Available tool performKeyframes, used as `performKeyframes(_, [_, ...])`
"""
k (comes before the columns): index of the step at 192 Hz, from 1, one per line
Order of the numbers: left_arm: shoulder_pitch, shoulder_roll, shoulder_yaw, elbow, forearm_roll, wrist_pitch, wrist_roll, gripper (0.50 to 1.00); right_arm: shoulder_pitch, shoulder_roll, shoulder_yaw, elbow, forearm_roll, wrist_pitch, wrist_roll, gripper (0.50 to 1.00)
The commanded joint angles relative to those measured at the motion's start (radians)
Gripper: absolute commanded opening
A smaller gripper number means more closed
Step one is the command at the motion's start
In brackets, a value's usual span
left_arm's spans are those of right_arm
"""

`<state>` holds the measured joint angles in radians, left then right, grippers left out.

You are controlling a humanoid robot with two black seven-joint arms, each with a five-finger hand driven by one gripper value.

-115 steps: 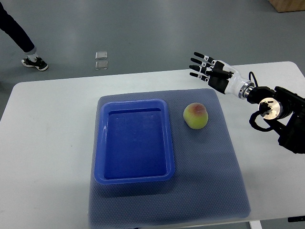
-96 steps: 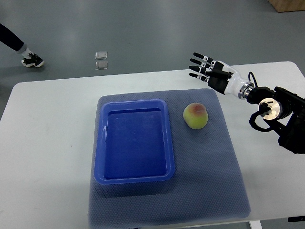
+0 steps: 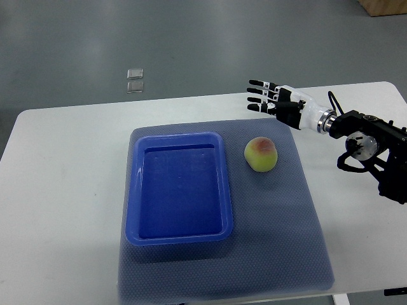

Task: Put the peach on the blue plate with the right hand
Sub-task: 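Move the right hand toward the peach beside the blue tray, then close the right hand fingers around the peach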

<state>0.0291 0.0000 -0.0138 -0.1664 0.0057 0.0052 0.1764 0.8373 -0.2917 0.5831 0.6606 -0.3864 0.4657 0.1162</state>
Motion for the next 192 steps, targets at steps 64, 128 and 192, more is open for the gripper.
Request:
performKeyframes(64, [0.000, 0.000, -0.002, -0.001, 0.000, -0.001, 0.000, 1.000, 0.022, -0.076, -0.019, 0.099, -0.446, 0.096, 0.023, 0.932])
performKeyframes(128, [0.000, 0.000, 0.000, -0.001, 0.000, -0.002, -0.002, 1.000, 0.045, -0.103, -0.028, 0.145, -0.738, 0.068, 0.108, 0.932])
performKeyframes(192, [0.000, 0.000, 0.000, -0.005, 0.000, -0.002, -0.002, 1.000, 0.101, -0.147, -0.129, 0.183, -0.893, 0.042, 0.134, 0.932])
